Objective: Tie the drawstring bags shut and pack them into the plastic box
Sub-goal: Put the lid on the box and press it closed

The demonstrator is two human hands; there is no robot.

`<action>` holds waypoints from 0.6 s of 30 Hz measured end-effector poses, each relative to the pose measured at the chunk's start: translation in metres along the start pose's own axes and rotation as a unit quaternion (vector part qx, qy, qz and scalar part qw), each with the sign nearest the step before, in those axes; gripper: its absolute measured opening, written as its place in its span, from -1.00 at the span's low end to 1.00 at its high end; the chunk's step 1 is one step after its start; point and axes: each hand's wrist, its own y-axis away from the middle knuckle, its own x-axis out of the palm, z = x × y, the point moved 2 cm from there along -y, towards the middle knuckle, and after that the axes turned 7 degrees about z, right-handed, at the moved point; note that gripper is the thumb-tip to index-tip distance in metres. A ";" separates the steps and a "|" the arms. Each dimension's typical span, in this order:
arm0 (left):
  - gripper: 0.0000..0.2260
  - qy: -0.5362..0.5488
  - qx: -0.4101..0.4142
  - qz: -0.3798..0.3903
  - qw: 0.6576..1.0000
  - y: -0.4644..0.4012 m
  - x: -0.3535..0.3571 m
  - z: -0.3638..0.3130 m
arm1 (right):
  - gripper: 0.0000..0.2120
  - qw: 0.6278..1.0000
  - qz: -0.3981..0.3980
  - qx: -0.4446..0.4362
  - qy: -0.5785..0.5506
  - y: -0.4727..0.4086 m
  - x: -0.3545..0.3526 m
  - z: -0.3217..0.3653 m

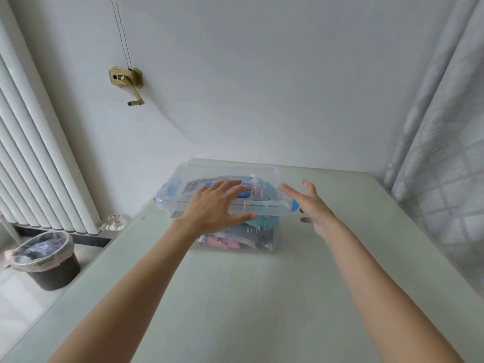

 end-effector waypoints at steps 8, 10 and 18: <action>-0.25 -0.021 -0.008 -0.027 0.999 -0.008 0.009 0.001 | -0.41 0.994 -0.068 -0.066 0.052 -0.012 0.015 0.004; -0.28 -0.024 -0.006 -0.036 0.999 -0.010 0.010 0.002 | -0.61 0.988 -0.072 -0.086 0.105 -0.012 0.018 0.006; -0.37 -0.006 0.004 -0.045 0.999 -0.044 0.018 -0.021 | -0.86 0.966 -0.125 -0.088 0.207 -0.021 -0.012 0.009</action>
